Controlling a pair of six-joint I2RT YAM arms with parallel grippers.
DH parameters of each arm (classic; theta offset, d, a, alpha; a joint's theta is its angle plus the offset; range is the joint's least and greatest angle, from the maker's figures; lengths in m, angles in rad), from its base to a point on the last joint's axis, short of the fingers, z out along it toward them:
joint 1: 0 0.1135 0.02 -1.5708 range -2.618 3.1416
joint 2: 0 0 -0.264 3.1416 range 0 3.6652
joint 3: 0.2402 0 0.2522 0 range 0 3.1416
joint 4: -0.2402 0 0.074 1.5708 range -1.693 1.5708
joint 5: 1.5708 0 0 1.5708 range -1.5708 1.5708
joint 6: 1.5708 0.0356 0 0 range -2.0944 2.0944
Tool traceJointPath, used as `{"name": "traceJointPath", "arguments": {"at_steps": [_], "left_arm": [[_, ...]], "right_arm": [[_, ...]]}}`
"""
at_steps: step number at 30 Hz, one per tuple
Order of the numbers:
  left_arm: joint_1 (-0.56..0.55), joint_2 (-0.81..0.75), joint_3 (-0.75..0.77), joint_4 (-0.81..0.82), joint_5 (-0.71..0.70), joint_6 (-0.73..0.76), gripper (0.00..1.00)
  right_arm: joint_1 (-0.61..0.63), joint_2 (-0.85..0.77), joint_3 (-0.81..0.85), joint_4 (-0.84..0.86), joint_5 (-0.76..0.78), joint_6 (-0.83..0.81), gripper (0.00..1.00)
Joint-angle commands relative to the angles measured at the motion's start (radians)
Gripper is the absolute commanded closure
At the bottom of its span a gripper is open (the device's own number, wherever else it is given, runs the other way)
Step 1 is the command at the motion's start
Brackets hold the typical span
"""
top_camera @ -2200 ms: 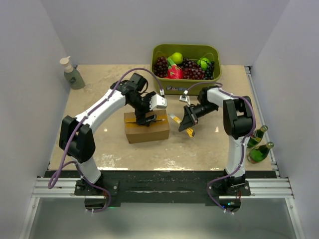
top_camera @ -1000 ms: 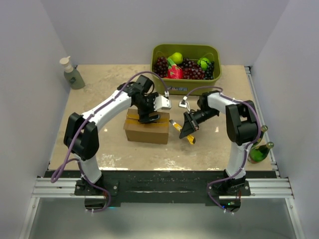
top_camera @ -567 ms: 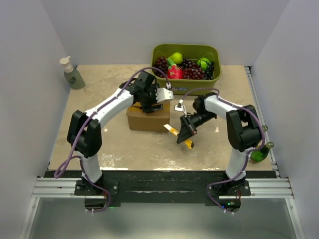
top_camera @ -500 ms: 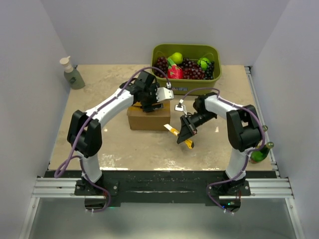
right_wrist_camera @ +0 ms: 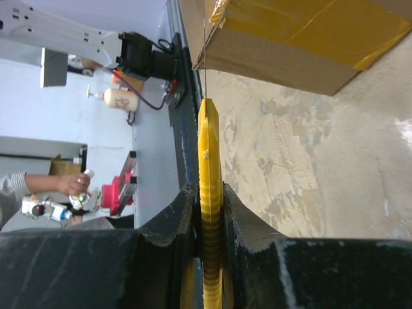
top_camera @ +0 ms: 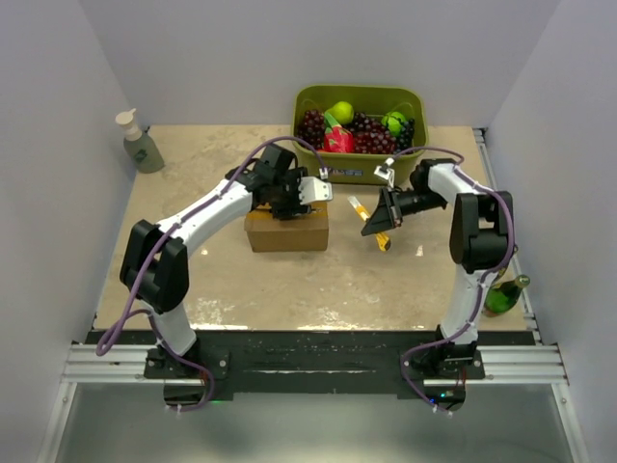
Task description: Unpack the express box
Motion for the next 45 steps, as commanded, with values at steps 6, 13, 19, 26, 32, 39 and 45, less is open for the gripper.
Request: {"name": "traceJointPath", "arguments": {"at_steps": [6,13,19,26,32,39,45], "left_arm": [[0.007,-0.005,-0.004,-0.075,0.034,0.033,0.34],[0.004,0.001,-0.001,-0.079,0.037,0.028,0.34],[-0.005,-0.008,-0.002,-0.078,0.04,0.022,0.35],[-0.019,-0.01,-0.004,-0.079,0.04,0.02,0.35],[-0.022,-0.013,-0.01,-0.073,0.031,0.019,0.35],[-0.024,-0.017,-0.014,-0.072,0.021,0.017,0.35],[-0.024,-0.016,-0.016,-0.058,0.003,0.017,0.35]], "right_arm": [[0.1,0.052,0.052,-0.079,-0.007,0.002,1.0],[0.103,0.103,0.095,-0.076,-0.015,0.016,1.0],[0.103,0.138,0.128,-0.044,-0.018,0.063,1.0],[0.123,0.154,0.17,-0.081,-0.027,0.029,1.0],[0.152,0.155,0.152,-0.034,-0.021,0.08,1.0],[0.161,0.167,0.159,-0.085,-0.019,0.025,1.0],[0.204,0.109,0.071,-0.077,0.004,0.002,1.0]]}}
